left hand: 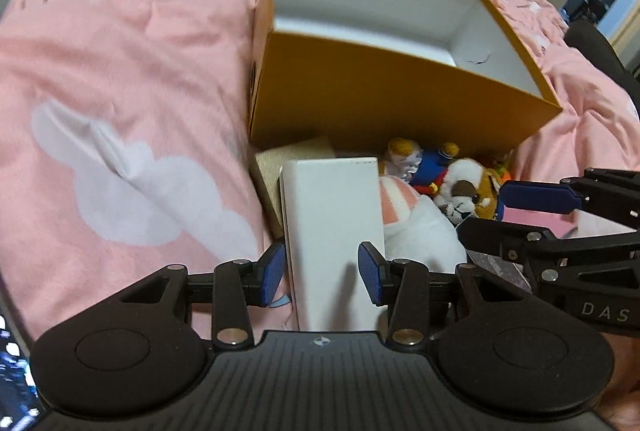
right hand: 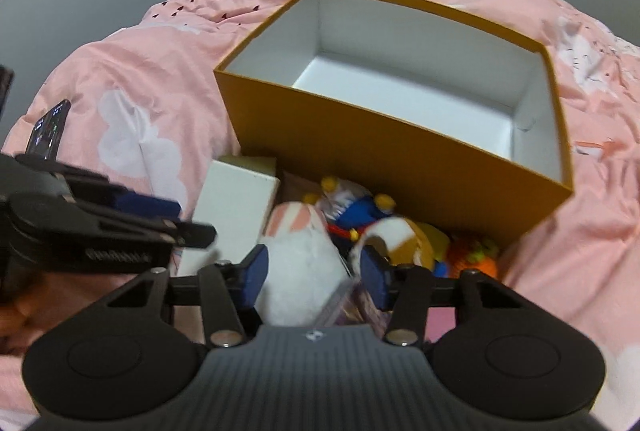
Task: Organize objects
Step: 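Reach the left gripper to the white rectangular box and grasp it, then lift the white box with the left gripper while the right gripper grasps the small gold box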
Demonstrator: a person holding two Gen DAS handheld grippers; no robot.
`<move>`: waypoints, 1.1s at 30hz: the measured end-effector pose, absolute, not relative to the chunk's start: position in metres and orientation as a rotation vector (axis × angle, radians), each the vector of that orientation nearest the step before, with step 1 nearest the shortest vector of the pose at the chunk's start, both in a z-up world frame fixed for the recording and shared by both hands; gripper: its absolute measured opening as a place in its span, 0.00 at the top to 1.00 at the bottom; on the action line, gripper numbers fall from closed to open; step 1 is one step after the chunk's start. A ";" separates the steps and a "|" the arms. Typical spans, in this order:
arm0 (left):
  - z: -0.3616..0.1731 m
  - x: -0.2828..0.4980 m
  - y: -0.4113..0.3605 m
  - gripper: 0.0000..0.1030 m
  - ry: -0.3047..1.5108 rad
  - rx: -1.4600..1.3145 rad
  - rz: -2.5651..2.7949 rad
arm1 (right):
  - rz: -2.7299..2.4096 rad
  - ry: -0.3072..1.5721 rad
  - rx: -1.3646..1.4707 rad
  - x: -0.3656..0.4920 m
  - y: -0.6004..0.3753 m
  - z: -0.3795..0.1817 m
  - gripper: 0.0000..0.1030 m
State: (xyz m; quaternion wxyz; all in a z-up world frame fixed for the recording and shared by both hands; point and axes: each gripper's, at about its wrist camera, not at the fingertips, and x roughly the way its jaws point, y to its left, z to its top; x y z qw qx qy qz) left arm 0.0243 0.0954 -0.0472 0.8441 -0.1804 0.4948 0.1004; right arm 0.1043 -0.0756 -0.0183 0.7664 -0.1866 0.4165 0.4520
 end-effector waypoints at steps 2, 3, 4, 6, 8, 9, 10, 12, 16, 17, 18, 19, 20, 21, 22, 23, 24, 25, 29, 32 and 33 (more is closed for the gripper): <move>-0.054 0.027 0.098 0.51 1.059 -0.413 0.199 | 0.979 0.915 -0.397 0.108 -0.071 -0.022 0.48; -0.058 0.028 0.099 0.50 1.073 -0.424 0.201 | 0.975 0.919 -0.391 0.110 -0.069 -0.024 0.48; -0.061 0.029 0.099 0.47 1.075 -0.440 0.191 | 0.971 0.922 -0.389 0.112 -0.067 -0.026 0.48; -0.064 0.032 0.100 0.41 1.079 -0.457 0.179 | 0.968 0.926 -0.386 0.114 -0.066 -0.029 0.48; -0.068 0.033 0.100 0.36 1.080 -0.468 0.168 | 0.973 0.936 -0.379 0.117 -0.065 -0.031 0.48; -0.070 0.035 0.102 0.36 1.080 -0.475 0.164 | 0.975 0.943 -0.375 0.118 -0.064 -0.033 0.48; -0.071 0.036 0.103 0.34 1.080 -0.481 0.158 | 0.976 0.948 -0.373 0.118 -0.063 -0.034 0.48; -0.074 0.037 0.104 0.34 1.080 -0.488 0.153 | 0.972 0.957 -0.369 0.120 -0.061 -0.037 0.48; -0.075 0.038 0.106 0.37 1.078 -0.504 0.139 | 0.962 0.970 -0.356 0.123 -0.059 -0.040 0.48; -0.075 0.038 0.106 0.39 1.077 -0.503 0.141 | 0.956 0.971 -0.356 0.123 -0.058 -0.040 0.48; -0.073 0.038 0.104 0.40 1.076 -0.496 0.146 | 0.952 0.972 -0.357 0.123 -0.058 -0.041 0.48; -0.071 0.037 0.103 0.43 1.074 -0.483 0.153 | 0.949 0.973 -0.357 0.123 -0.058 -0.041 0.48; -0.068 0.036 0.099 0.48 1.070 -0.463 0.166 | 0.948 0.972 -0.357 0.122 -0.058 -0.041 0.48; -0.064 0.035 0.097 0.51 1.065 -0.446 0.180 | 0.947 0.969 -0.358 0.121 -0.059 -0.040 0.48; -0.062 0.033 0.097 0.57 1.057 -0.436 0.189 | 0.945 0.962 -0.359 0.121 -0.060 -0.039 0.48; -0.058 0.031 0.097 0.61 1.044 -0.430 0.195 | 0.942 0.954 -0.360 0.120 -0.061 -0.038 0.48; -0.055 0.028 0.098 0.63 1.030 -0.428 0.197 | 0.938 0.946 -0.359 0.119 -0.062 -0.038 0.48; -0.052 0.026 0.100 0.66 1.018 -0.432 0.200 | 0.935 0.940 -0.356 0.119 -0.064 -0.036 0.48; -0.043 0.023 0.098 0.71 0.993 -0.419 0.177 | 0.920 0.923 -0.351 0.119 -0.067 -0.033 0.48; -0.036 0.020 0.092 0.73 0.989 -0.393 0.152 | 0.911 0.922 -0.348 0.118 -0.069 -0.031 0.48; -0.035 0.019 0.091 0.73 0.987 -0.393 0.142 | 0.911 0.922 -0.345 0.117 -0.071 -0.030 0.48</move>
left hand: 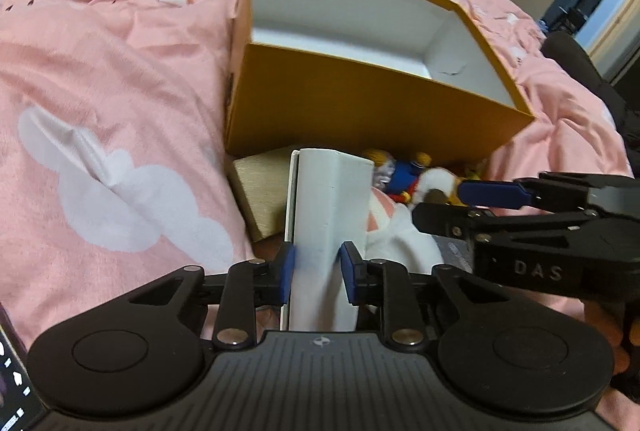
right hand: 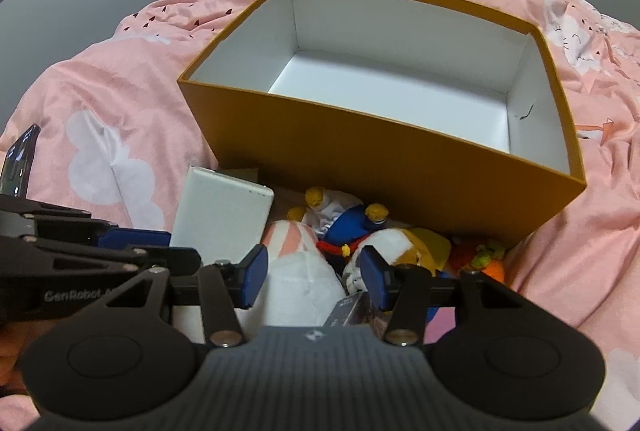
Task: Organize objects
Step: 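Lift the white box with the left gripper while the right gripper grasps the small gold box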
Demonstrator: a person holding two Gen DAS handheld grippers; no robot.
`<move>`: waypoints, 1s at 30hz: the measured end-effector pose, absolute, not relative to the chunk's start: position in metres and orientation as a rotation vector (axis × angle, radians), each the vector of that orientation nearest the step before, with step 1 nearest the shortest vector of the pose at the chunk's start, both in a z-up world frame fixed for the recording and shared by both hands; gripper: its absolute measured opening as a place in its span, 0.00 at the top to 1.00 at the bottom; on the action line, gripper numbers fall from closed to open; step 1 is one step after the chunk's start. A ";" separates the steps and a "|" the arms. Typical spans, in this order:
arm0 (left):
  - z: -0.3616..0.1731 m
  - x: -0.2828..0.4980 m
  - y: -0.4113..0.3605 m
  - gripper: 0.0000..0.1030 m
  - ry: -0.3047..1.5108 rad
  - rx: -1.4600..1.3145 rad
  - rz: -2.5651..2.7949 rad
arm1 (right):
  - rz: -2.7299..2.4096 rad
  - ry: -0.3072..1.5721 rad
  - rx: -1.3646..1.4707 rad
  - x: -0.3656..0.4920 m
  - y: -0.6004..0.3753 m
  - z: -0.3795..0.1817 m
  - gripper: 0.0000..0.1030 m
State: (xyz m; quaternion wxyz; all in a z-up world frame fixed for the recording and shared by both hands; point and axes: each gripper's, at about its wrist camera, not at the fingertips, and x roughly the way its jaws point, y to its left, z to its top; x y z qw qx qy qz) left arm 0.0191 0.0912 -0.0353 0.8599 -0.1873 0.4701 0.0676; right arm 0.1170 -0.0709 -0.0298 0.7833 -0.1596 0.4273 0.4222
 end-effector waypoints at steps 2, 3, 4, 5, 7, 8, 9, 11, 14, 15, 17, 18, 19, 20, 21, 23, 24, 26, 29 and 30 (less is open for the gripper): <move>-0.035 0.017 0.090 0.73 0.986 -0.403 0.125 | 0.916 0.927 -0.327 0.115 -0.074 -0.027 0.48; -0.035 0.016 0.091 0.73 0.986 -0.416 0.118 | 0.923 0.927 -0.316 0.114 -0.075 -0.024 0.48; -0.035 0.014 0.092 0.73 0.983 -0.431 0.111 | 0.932 0.925 -0.307 0.111 -0.076 -0.022 0.49; -0.036 0.013 0.094 0.73 0.982 -0.451 0.102 | 0.941 0.921 -0.303 0.108 -0.075 -0.021 0.49; -0.035 0.009 0.095 0.73 0.977 -0.484 0.078 | 0.969 0.914 -0.297 0.103 -0.074 -0.016 0.49; -0.035 0.008 0.095 0.77 0.977 -0.492 0.064 | 0.986 0.914 -0.294 0.100 -0.073 -0.014 0.49; -0.036 0.008 0.093 0.77 0.980 -0.493 0.058 | 0.994 0.916 -0.297 0.098 -0.071 -0.013 0.50; -0.039 0.008 0.093 0.77 0.986 -0.491 0.067 | 0.986 0.919 -0.316 0.095 -0.068 -0.015 0.54; -0.044 0.007 0.094 0.77 0.975 -0.500 0.072 | 0.979 0.955 -0.307 0.097 -0.065 -0.020 0.57; -0.044 0.007 0.092 0.77 0.970 -0.493 0.073 | 0.978 0.963 -0.300 0.098 -0.065 -0.021 0.60; -0.041 0.006 0.086 0.85 0.955 -0.481 0.051 | 0.963 0.962 -0.274 0.100 -0.068 -0.019 0.61; -0.041 0.006 0.083 0.95 0.949 -0.499 0.001 | 0.962 0.957 -0.253 0.102 -0.070 -0.016 0.61; -0.044 0.010 0.080 0.97 0.964 -0.517 -0.046 | 0.967 0.961 -0.221 0.104 -0.071 -0.013 0.60; -0.048 0.014 0.075 0.97 0.990 -0.509 -0.059 | 0.979 0.972 -0.188 0.107 -0.071 -0.011 0.60; -0.052 0.017 0.070 0.97 1.015 -0.482 -0.037 | 0.998 0.984 -0.174 0.108 -0.069 -0.010 0.59; -0.054 0.017 0.071 0.97 1.018 -0.492 -0.034 | 1.012 0.992 -0.189 0.107 -0.063 -0.012 0.59; -0.050 0.015 0.073 0.97 1.003 -0.489 -0.028 | 1.008 0.995 -0.202 0.106 -0.060 -0.014 0.59; -0.037 0.009 0.072 0.92 0.970 -0.448 -0.013 | 1.003 1.025 -0.195 0.107 -0.060 -0.020 0.59; -0.020 0.003 0.072 0.76 0.912 -0.376 0.050 | 0.989 1.053 -0.166 0.112 -0.064 -0.025 0.59; -0.017 0.004 0.073 0.71 0.900 -0.358 0.079 | 0.980 1.045 -0.165 0.113 -0.065 -0.024 0.59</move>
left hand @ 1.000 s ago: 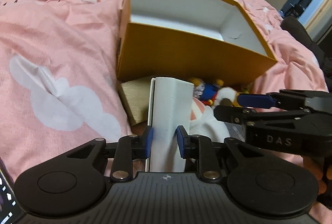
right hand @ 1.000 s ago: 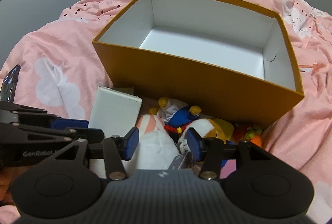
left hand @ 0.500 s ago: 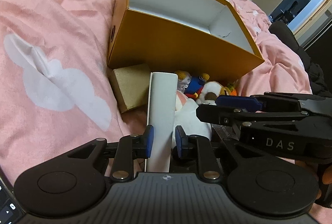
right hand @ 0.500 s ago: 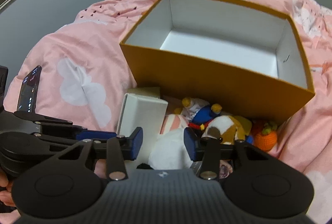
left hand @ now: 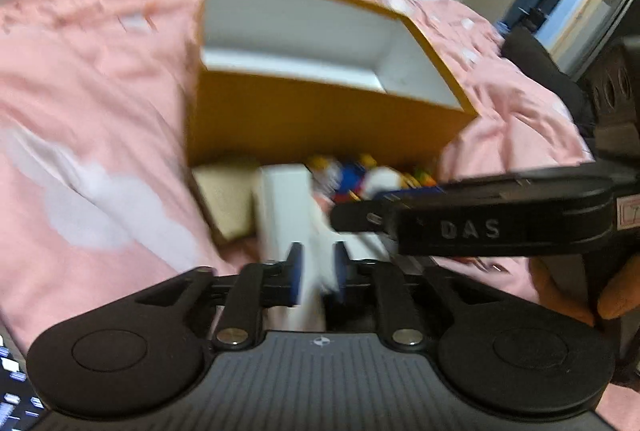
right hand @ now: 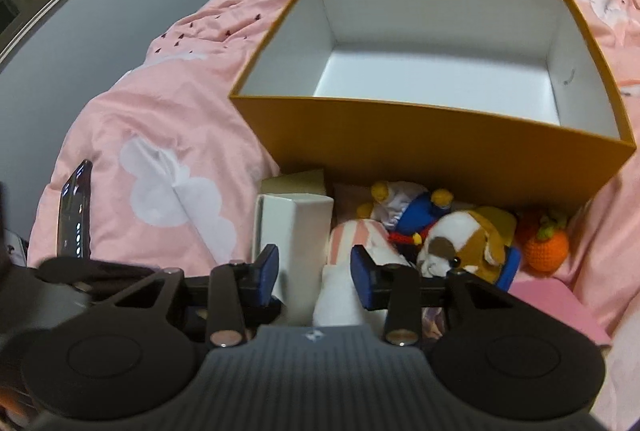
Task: Organize objects
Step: 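Lift the white box with the left gripper while the right gripper grasps the small gold box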
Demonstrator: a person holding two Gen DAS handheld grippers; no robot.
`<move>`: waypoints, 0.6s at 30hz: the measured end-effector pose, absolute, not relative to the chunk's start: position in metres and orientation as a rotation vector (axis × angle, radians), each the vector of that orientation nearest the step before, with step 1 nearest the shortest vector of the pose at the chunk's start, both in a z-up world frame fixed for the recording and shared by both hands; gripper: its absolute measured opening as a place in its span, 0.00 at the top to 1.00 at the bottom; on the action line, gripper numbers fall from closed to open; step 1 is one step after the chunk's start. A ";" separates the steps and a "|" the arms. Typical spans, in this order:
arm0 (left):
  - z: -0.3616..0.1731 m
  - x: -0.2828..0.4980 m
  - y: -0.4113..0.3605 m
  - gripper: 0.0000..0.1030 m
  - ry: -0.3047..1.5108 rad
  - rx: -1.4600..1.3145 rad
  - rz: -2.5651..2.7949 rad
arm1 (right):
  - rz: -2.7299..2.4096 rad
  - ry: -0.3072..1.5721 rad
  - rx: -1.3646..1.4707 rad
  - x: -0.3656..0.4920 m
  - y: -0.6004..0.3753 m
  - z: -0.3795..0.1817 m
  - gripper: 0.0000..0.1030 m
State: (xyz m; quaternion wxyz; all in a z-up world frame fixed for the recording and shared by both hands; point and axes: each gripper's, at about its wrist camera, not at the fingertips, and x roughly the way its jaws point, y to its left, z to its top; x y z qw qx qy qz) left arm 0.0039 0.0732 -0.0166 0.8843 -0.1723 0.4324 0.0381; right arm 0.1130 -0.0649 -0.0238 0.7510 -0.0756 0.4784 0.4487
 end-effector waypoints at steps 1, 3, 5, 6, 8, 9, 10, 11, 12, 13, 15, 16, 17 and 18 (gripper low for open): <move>-0.016 0.004 0.074 0.58 0.896 -0.350 0.104 | 0.973 1.037 -0.166 0.114 -0.066 -0.023 0.59; -0.023 0.010 0.075 0.51 0.922 -0.351 0.129 | 0.958 1.028 -0.174 0.115 -0.067 -0.024 0.59; -0.034 0.017 0.072 0.51 0.980 -0.363 0.127 | 0.951 1.025 -0.184 0.117 -0.067 -0.025 0.59; -0.038 0.018 0.071 0.51 0.997 -0.364 0.128 | 0.947 1.024 -0.190 0.117 -0.066 -0.027 0.59; -0.047 0.022 0.068 0.51 1.026 -0.354 0.139 | 0.934 1.020 -0.202 0.119 -0.067 -0.029 0.59; -0.051 0.025 0.067 0.51 1.040 -0.345 0.145 | 0.932 1.020 -0.205 0.121 -0.067 -0.031 0.59; -0.054 0.023 0.067 0.52 1.046 -0.344 0.146 | 0.933 1.024 -0.205 0.122 -0.067 -0.033 0.59; -0.056 0.024 0.067 0.58 1.057 -0.343 0.147 | 0.938 1.027 -0.202 0.123 -0.067 -0.034 0.59; -0.058 0.025 0.067 0.62 1.062 -0.345 0.145 | 0.944 1.027 -0.202 0.123 -0.066 -0.035 0.59; -0.059 0.026 0.068 0.64 1.064 -0.350 0.140 | 0.948 1.023 -0.204 0.124 -0.065 -0.035 0.59; -0.058 0.023 0.070 0.65 1.059 -0.356 0.143 | 0.956 1.013 -0.213 0.124 -0.063 -0.035 0.59; -0.057 0.023 0.071 0.66 1.054 -0.360 0.147 | 0.959 1.011 -0.218 0.124 -0.062 -0.036 0.59; -0.055 0.021 0.072 0.67 1.048 -0.359 0.155 | 0.964 1.010 -0.220 0.124 -0.061 -0.036 0.59; -0.051 0.019 0.074 0.67 1.036 -0.362 0.169 | 0.971 1.008 -0.222 0.125 -0.060 -0.036 0.59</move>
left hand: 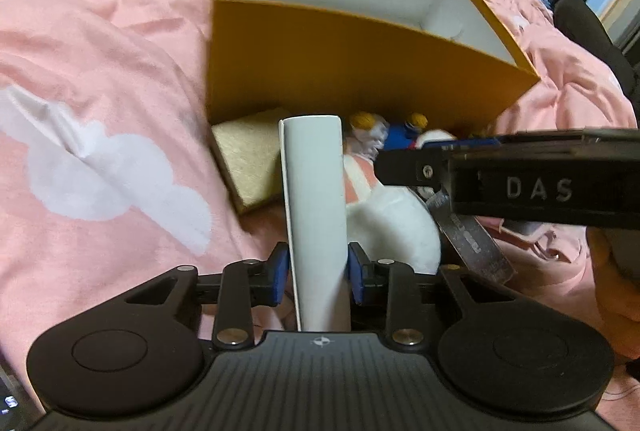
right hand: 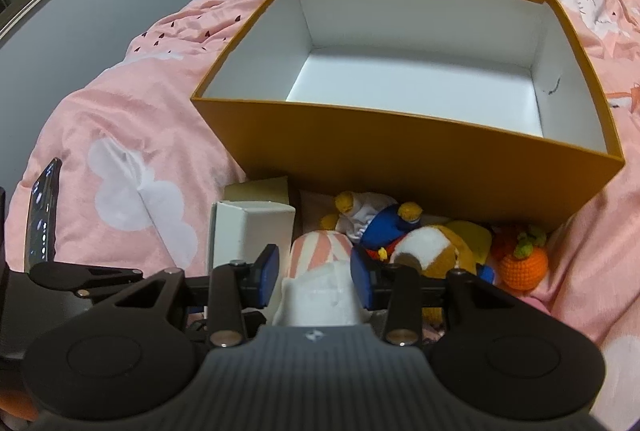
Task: Organize objects
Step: 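Lift the white box with the left gripper while the right gripper grasps the small gold box, then carry the white box and gold box over the orange box and lower them inside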
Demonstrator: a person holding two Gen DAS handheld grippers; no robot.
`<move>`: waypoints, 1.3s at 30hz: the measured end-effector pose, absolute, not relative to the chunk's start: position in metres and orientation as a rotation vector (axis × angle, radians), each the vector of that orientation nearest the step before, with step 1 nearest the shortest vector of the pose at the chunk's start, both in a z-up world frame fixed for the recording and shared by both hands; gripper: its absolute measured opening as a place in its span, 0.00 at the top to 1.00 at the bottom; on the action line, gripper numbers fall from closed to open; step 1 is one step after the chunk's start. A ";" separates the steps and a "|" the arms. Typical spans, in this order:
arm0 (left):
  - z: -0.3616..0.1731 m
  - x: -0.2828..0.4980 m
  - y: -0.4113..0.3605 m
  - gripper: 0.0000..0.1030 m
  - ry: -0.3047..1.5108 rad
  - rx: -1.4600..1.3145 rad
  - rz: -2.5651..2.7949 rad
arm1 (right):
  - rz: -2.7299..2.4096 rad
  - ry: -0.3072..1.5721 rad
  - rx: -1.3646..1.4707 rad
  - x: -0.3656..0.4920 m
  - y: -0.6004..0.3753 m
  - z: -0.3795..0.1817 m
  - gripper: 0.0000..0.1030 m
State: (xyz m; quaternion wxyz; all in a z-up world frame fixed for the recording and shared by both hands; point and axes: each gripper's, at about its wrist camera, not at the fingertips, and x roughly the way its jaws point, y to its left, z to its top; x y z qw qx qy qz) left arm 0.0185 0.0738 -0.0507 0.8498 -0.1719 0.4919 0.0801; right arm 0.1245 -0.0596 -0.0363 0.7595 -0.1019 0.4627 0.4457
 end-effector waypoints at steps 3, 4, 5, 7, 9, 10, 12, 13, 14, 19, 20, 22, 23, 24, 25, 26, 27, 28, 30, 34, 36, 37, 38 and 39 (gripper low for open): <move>-0.029 0.009 0.084 0.67 0.977 -0.360 0.224 | 0.989 0.996 -0.231 0.124 -0.057 -0.036 0.59; -0.022 0.007 0.089 0.67 0.961 -0.362 0.246 | 0.995 0.993 -0.234 0.123 -0.056 -0.036 0.59; -0.014 0.003 0.094 0.67 0.944 -0.366 0.268 | 1.004 0.993 -0.237 0.123 -0.054 -0.036 0.59; -0.003 -0.001 0.104 0.67 0.923 -0.367 0.299 | 1.035 0.992 -0.251 0.122 -0.048 -0.037 0.58; 0.001 -0.003 0.112 0.67 0.907 -0.381 0.321 | 1.073 0.983 -0.271 0.119 -0.039 -0.040 0.56; 0.001 -0.003 0.115 0.67 0.903 -0.389 0.331 | 1.087 0.980 -0.284 0.118 -0.033 -0.042 0.53; -0.002 -0.001 0.119 0.67 0.899 -0.405 0.340 | 1.101 0.982 -0.311 0.117 -0.022 -0.048 0.48; -0.004 0.001 0.119 0.67 0.898 -0.409 0.340 | 1.108 0.985 -0.323 0.116 -0.017 -0.051 0.46; -0.005 0.002 0.122 0.67 0.894 -0.411 0.336 | 1.117 0.991 -0.335 0.116 -0.011 -0.055 0.44; -0.009 0.005 0.129 0.67 0.896 -0.431 0.331 | 1.141 0.971 -0.401 0.111 0.009 -0.069 0.35; -0.011 0.005 0.131 0.67 0.897 -0.437 0.332 | 1.143 0.968 -0.418 0.111 0.013 -0.072 0.35; -0.013 0.006 0.135 0.67 0.901 -0.448 0.333 | 1.147 0.962 -0.444 0.111 0.018 -0.079 0.35; -0.013 0.006 0.136 0.67 0.903 -0.452 0.332 | 1.154 0.962 -0.451 0.111 0.022 -0.082 0.33; -0.014 0.007 0.137 0.67 0.907 -0.451 0.335 | 1.156 0.965 -0.456 0.111 0.025 -0.085 0.34; -0.015 0.008 0.138 0.67 0.910 -0.450 0.341 | 1.161 0.971 -0.455 0.111 0.027 -0.087 0.34; -0.016 0.008 0.140 0.67 0.909 -0.459 0.340 | 1.163 0.980 -0.452 0.112 0.028 -0.089 0.37; -0.016 0.008 0.141 0.67 0.908 -0.464 0.336 | 1.162 0.984 -0.450 0.113 0.029 -0.090 0.37; -0.015 0.008 0.141 0.67 0.907 -0.466 0.331 | 1.163 0.985 -0.445 0.114 0.028 -0.089 0.37; -0.012 0.006 0.140 0.67 0.901 -0.463 0.321 | 1.163 0.980 -0.427 0.115 0.024 -0.086 0.37; 0.001 0.001 0.138 0.68 0.871 -0.448 0.315 | 1.178 0.954 -0.388 0.112 0.010 -0.066 0.38; 0.014 -0.004 0.136 0.68 0.842 -0.448 0.304 | 1.186 0.938 -0.358 0.111 0.000 -0.051 0.38; 0.019 -0.005 0.136 0.68 0.830 -0.448 0.298 | 1.183 0.929 -0.341 0.111 -0.006 -0.043 0.38; 0.026 -0.006 0.135 0.68 0.816 -0.447 0.291 | 1.173 0.916 -0.335 0.111 -0.012 -0.035 0.38; 0.034 -0.007 0.134 0.68 0.799 -0.446 0.282 | 1.159 0.894 -0.333 0.110 -0.019 -0.026 0.38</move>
